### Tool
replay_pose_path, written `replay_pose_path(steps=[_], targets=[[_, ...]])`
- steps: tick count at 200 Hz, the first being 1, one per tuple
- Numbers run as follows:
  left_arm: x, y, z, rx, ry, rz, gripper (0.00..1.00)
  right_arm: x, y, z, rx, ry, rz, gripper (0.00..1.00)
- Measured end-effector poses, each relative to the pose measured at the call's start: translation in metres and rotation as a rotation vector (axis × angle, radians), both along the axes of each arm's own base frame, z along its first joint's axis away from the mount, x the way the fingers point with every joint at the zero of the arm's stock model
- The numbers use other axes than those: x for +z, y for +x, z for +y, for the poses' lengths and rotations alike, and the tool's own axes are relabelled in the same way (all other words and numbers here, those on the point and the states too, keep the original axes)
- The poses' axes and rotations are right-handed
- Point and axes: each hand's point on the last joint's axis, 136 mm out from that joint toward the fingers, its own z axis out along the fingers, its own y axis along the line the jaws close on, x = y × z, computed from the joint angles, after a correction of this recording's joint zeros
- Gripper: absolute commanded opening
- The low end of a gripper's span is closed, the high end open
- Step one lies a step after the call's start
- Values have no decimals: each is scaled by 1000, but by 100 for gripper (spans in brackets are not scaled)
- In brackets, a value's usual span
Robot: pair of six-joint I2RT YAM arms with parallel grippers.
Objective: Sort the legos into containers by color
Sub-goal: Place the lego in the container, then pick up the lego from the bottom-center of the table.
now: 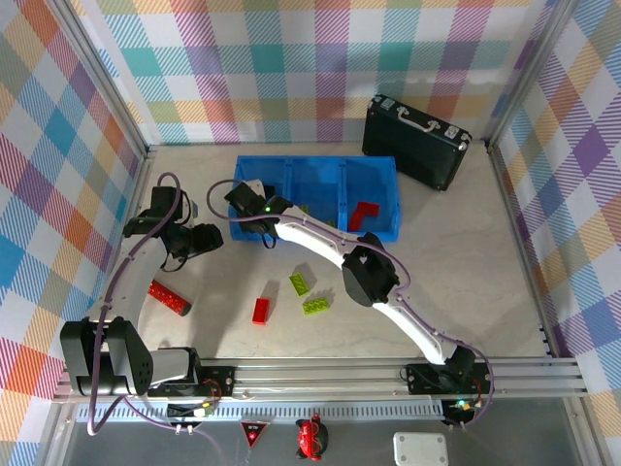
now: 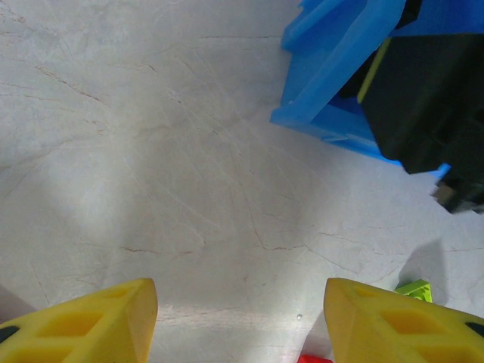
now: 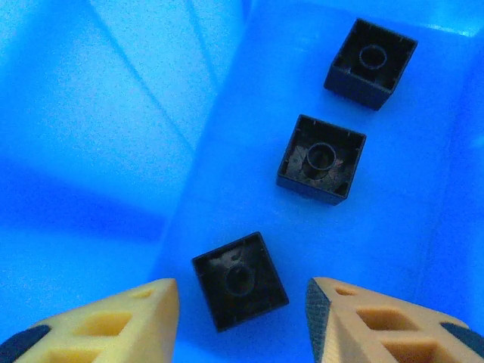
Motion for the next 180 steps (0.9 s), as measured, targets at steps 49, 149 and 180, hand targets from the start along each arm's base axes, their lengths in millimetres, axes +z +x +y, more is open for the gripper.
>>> replay_pose_path(steps=[49, 149, 180], targets=[[-1, -1, 0, 1, 0, 3, 60, 53, -20, -4, 54, 54, 35, 49], [-10, -7, -14, -36, -2, 51, 60, 74, -100, -75, 111, 3, 238, 47], [-17, -15, -37, -93, -1, 104, 61, 61, -125, -106, 100, -33, 293, 47]])
